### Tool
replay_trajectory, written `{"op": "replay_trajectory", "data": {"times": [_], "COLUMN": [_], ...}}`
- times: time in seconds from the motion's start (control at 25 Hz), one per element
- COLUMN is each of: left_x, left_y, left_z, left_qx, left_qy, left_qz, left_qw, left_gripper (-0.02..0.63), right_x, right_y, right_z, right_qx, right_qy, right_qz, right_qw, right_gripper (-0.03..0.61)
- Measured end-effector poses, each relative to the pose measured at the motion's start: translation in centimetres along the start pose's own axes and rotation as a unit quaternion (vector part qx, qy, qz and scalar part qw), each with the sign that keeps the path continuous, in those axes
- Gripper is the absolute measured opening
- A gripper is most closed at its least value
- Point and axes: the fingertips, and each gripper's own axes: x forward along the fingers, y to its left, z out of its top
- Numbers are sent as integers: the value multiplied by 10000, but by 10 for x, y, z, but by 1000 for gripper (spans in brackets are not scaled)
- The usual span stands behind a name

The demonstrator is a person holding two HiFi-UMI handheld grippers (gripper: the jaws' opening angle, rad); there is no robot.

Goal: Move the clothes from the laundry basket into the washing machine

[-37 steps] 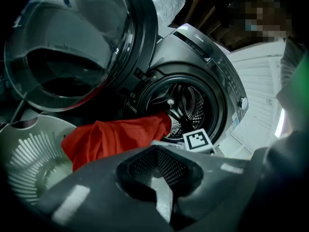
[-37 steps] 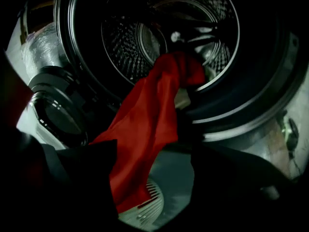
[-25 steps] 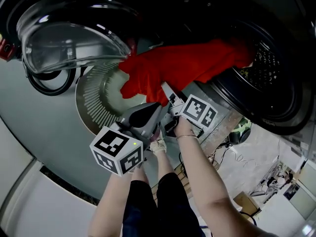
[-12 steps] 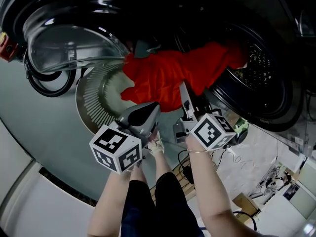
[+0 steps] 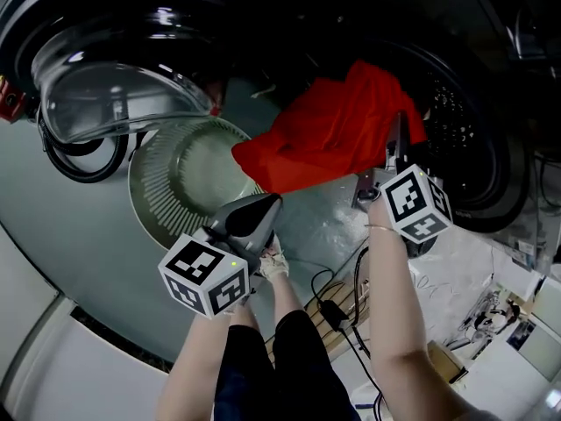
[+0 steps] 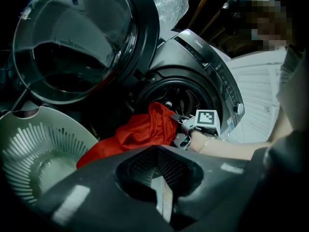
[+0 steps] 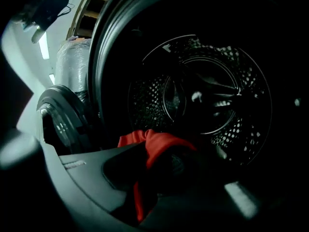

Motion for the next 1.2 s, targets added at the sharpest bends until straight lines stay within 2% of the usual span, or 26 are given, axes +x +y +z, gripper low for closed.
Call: {"op": "replay_trajectory", "data": {"times": [0.12,0.32,0.44,0.48,0.56,0.6,0.72,0.88,0.96,1.0,1.2], "left_x": [6,11,12,12,12,12,13,14,15,15,16], "left_y": [-2,1,2,3,5,6,8,11,10,10,10], "left_z": [0,3,3,2,0,-1,-4,-4,-3,-2,-1], "left_qx": [42,29,55,56,28,11,6,-16,-27,-25,-56], "left_qy": [31,-6,1,6,7,9,40,42,27,24,7], "left_qz": [-70,-99,-114,-110,-94,-89,-79,-51,-58,-64,-73], "left_qw": [10000,9999,9999,9999,10000,10000,10000,10000,10000,10000,10000], "left_gripper": [2,2,2,2,2,2,2,2,2,2,2], "right_x": [20,46,67,74,82,84,82,67,53,44,1], "right_y": [-24,-52,-64,-66,-72,-75,-80,-75,-63,-56,-20], "right_z": [22,52,39,27,5,-3,-13,-16,-17,-21,-77], "right_qx": [-185,-130,38,143,325,351,327,328,272,254,479], "right_qy": [-275,-671,-288,-36,410,542,710,783,781,804,1246], "right_qz": [-327,-825,-976,-980,-1014,-1058,-1123,-1068,-909,-824,-499], "right_qw": [9989,9942,9948,9951,9935,9923,9906,9906,9924,9930,9898], "right_gripper": [83,85,102,119,213,231,262,342,467,493,511]}}
